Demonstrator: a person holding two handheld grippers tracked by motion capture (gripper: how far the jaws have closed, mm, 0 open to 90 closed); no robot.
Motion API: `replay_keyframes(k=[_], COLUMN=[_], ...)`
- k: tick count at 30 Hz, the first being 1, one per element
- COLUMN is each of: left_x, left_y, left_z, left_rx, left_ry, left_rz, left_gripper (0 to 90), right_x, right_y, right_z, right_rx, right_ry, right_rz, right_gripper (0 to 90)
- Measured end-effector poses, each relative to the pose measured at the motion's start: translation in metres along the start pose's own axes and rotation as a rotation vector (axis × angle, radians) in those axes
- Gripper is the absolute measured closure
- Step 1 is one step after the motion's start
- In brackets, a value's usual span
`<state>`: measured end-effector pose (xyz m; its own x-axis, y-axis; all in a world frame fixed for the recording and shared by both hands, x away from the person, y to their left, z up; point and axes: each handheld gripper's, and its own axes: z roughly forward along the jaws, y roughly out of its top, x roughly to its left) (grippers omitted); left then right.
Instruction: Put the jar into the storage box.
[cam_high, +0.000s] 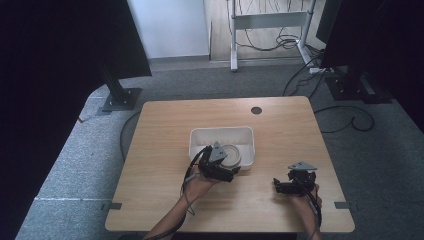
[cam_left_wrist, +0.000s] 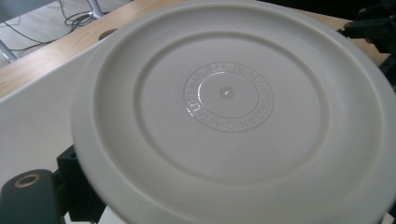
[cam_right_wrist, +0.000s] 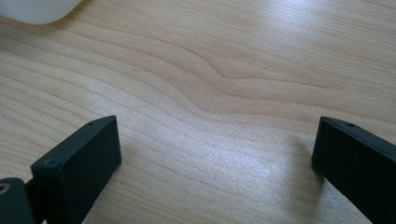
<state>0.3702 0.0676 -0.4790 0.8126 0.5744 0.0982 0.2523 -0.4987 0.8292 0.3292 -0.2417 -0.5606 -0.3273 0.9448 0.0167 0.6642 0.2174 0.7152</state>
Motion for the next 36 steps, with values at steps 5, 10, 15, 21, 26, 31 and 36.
replay_keyframes(k=[5,10,15,21,26,31,36], left_x=[0.006,0.013,0.018,0.022,0.025,0.028,0.028], left_y=[0.001,0.003,0.006,0.005,0.002,-0.002,-0.003], left_z=[0.006,0.011,0.017,0.026,0.033,0.042,0.048], left_rx=[-0.001,-0.006,-0.004,0.011,0.028,0.043,0.055], left_ry=[0.016,0.037,0.057,0.089,0.112,0.123,0.129], left_rz=[-0.010,-0.033,-0.045,-0.053,-0.061,-0.080,-0.098], left_gripper=[10.2,10.1,10.2,10.2,10.2,10.2,10.1], right_x=[0.000,0.000,0.000,0.000,0.000,0.000,0.000], right_y=[0.000,0.000,0.000,0.000,0.000,0.000,0.000], right_z=[0.000,0.000,0.000,0.000,0.000,0.000,0.000], right_rx=[0.000,0.000,0.000,0.000,0.000,0.000,0.000], right_ry=[0.000,0.000,0.000,0.000,0.000,0.000,0.000], right_rz=[0.000,0.000,0.000,0.000,0.000,0.000,0.000], right_gripper=[0.9,0.9,0.9,0.9,0.9,0.9,0.9])
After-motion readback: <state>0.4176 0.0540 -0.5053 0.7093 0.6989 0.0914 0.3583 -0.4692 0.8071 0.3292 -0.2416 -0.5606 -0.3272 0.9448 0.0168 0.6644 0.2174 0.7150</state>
